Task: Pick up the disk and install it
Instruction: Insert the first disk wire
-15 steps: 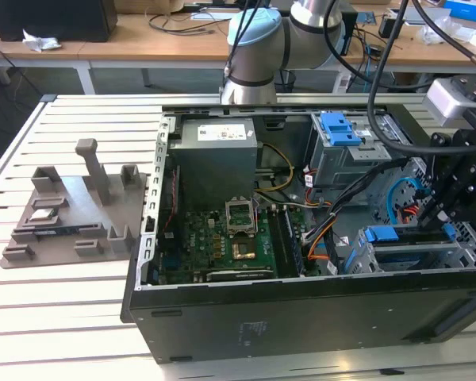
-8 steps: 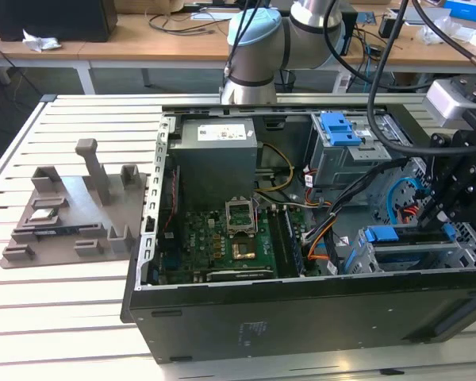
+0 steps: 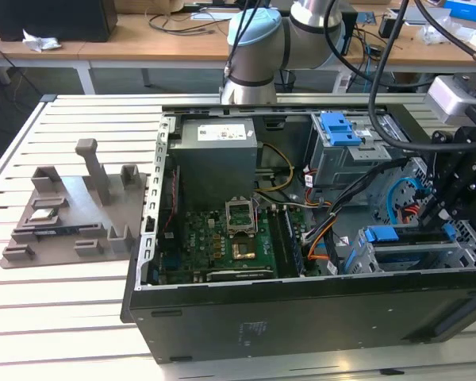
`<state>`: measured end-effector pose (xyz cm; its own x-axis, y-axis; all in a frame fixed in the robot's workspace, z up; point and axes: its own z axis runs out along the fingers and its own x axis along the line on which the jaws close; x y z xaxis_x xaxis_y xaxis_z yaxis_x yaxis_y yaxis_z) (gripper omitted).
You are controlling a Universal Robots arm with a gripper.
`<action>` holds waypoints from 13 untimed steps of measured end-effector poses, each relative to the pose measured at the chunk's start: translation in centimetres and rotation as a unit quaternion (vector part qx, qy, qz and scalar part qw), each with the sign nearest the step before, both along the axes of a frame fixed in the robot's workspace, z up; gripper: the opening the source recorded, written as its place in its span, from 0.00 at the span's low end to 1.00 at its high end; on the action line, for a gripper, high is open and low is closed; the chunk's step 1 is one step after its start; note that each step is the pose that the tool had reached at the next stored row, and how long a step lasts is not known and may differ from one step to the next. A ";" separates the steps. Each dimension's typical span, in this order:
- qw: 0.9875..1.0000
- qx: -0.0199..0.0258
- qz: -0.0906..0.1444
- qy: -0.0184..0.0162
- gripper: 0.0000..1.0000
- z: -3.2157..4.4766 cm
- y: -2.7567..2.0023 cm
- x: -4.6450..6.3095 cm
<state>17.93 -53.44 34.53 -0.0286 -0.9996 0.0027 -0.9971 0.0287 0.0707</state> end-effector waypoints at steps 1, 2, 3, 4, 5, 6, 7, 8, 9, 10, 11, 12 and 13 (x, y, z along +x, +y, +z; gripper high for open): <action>1.000 0.000 0.000 0.000 0.17 -0.02 0.00 0.0; 1.000 0.000 0.000 0.000 0.17 -0.11 0.00 0.0; 1.000 0.000 0.000 0.000 0.17 -0.17 0.00 0.0; 1.000 0.000 -0.001 0.000 0.17 -0.20 -0.01 0.0; 1.000 0.000 -0.001 0.000 0.17 -0.22 -0.01 0.1; 1.000 0.000 -0.001 0.000 0.17 -0.24 -0.01 0.1; 1.000 0.000 -0.001 0.000 0.17 -0.27 0.00 0.1; 1.000 0.000 -0.001 0.000 0.17 -0.31 0.00 0.1; 1.000 0.000 -0.001 0.000 0.17 -0.37 0.00 0.1; 1.000 0.000 -0.001 0.001 0.17 -0.48 0.00 0.1; 1.000 0.000 -0.001 0.001 0.17 -0.59 0.00 0.1; 1.000 0.000 -0.001 0.001 0.17 -0.67 0.00 0.1; 1.000 0.000 -0.001 0.001 0.17 -0.74 0.00 0.1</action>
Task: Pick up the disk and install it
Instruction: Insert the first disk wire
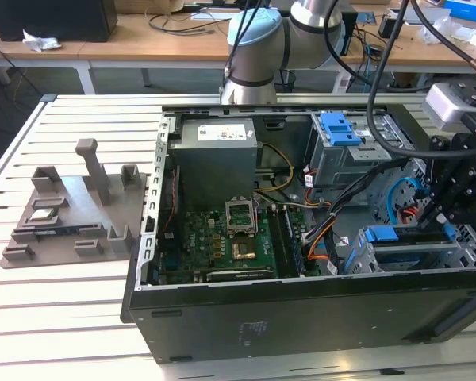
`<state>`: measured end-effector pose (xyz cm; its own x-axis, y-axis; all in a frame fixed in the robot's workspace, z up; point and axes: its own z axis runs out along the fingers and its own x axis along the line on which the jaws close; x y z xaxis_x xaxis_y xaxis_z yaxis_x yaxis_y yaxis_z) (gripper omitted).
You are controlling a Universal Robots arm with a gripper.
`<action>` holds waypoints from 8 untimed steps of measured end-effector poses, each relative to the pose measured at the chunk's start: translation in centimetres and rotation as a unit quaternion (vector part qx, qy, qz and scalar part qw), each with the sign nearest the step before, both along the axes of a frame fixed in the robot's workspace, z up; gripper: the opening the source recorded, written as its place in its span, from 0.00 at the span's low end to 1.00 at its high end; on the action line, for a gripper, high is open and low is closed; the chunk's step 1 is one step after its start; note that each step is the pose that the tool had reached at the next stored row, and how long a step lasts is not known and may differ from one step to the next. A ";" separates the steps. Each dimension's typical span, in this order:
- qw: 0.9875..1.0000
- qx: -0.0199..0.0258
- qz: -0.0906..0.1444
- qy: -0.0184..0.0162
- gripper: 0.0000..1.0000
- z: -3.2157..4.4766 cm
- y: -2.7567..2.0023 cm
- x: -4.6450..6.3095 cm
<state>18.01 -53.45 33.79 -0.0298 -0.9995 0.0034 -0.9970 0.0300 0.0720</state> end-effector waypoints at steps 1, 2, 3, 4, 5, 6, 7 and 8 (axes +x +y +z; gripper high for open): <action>1.000 0.000 0.000 0.000 0.17 -0.10 0.00 0.0; 1.000 0.000 0.000 0.000 0.17 -0.20 0.00 0.0; 1.000 0.000 0.000 0.000 0.17 -0.26 0.00 0.0; 1.000 0.000 0.000 0.000 0.17 -0.29 0.00 0.0; 1.000 0.000 0.000 0.000 0.17 -0.30 0.00 0.0; 1.000 0.000 0.000 0.000 0.17 -0.33 0.00 0.0; 1.000 0.001 0.000 0.000 0.18 -0.40 0.01 0.0; 1.000 0.001 0.000 0.000 0.18 -0.40 0.00 0.0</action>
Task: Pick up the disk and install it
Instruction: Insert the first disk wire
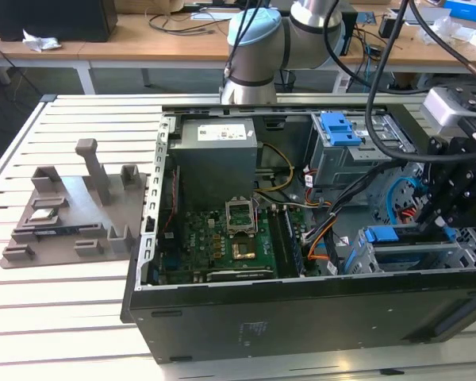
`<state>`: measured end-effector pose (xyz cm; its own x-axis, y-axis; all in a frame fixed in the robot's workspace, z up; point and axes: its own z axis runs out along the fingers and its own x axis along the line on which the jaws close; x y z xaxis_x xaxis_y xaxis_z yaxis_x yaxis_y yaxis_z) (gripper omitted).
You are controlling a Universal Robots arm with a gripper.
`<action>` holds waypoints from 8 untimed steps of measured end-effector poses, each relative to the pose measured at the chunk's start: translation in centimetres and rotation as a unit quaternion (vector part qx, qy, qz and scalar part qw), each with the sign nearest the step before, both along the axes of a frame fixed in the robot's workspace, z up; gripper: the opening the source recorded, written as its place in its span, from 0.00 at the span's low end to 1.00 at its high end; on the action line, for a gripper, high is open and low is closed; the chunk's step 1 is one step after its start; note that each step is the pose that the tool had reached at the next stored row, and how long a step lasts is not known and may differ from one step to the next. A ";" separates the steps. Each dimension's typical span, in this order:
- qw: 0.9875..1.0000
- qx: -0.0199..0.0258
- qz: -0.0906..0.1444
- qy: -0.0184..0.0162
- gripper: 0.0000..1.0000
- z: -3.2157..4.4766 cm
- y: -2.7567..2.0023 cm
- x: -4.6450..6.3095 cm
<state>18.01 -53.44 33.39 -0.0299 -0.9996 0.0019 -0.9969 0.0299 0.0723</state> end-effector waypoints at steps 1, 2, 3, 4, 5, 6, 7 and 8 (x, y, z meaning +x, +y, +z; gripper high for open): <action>1.000 0.000 0.000 0.000 0.24 0.02 0.00 0.0; 1.000 -0.001 0.000 0.000 0.24 0.22 0.00 0.0; 1.000 -0.001 0.000 0.000 0.24 0.52 0.00 0.0; 1.000 -0.001 0.000 0.000 0.24 0.94 0.00 0.0; 1.000 -0.001 0.000 0.000 0.24 1.42 0.00 0.0; 1.000 -0.001 0.000 0.000 0.24 2.11 0.03 0.0; 1.000 -0.001 0.000 0.000 0.24 2.52 0.07 0.0; 1.000 -0.001 0.000 0.000 0.22 2.99 0.12 0.0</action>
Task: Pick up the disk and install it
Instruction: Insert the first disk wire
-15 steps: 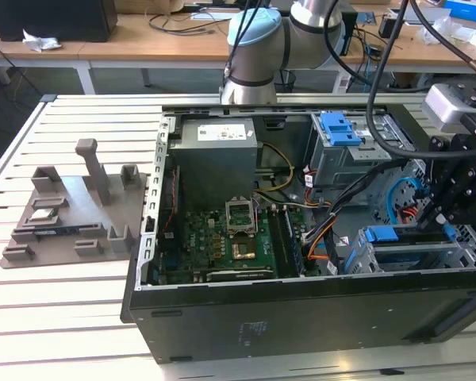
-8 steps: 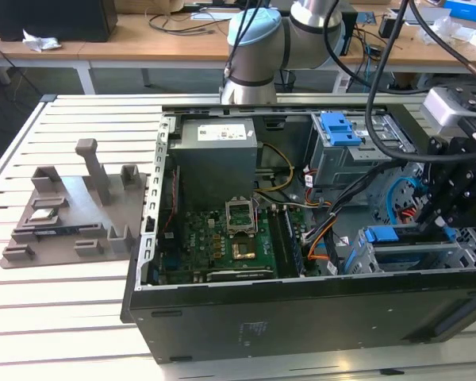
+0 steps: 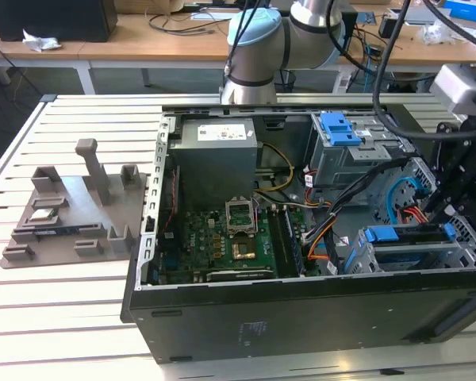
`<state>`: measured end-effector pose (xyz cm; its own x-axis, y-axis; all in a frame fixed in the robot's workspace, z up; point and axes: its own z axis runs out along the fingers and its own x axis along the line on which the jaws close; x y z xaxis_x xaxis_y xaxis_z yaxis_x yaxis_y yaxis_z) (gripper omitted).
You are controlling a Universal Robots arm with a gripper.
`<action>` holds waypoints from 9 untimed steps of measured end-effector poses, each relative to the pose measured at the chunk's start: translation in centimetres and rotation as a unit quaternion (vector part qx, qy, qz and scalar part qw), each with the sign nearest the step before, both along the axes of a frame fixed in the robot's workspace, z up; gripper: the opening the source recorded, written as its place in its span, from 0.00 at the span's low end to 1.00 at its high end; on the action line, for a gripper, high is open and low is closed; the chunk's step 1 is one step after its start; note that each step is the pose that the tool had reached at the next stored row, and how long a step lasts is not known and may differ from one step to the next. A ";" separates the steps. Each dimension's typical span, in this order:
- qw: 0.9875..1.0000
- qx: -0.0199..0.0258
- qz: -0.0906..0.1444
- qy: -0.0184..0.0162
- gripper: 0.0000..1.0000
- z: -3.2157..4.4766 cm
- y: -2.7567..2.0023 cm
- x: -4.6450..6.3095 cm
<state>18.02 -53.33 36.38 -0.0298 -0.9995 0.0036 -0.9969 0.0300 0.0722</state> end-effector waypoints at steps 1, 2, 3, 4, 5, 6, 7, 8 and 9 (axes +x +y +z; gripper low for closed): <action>1.000 0.000 0.000 0.000 0.16 0.82 0.06 0.0; 1.000 0.000 0.000 0.000 0.11 1.24 0.09 0.0; 1.000 0.000 0.000 0.000 0.11 1.61 0.10 0.0; 1.000 0.000 0.000 0.000 0.11 2.39 0.13 0.0; 1.000 0.000 0.000 0.000 0.11 3.03 0.15 0.0; 1.000 0.000 0.000 0.000 0.11 3.15 0.14 0.0; 1.000 0.000 0.000 0.000 0.11 3.16 0.14 0.0; 1.000 0.000 0.000 0.000 0.11 3.16 0.14 0.0; 1.000 0.000 0.000 0.000 0.11 3.16 0.14 0.0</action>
<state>18.02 -53.18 39.54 -0.0298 -0.9996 0.0034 -0.9969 0.0300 0.0722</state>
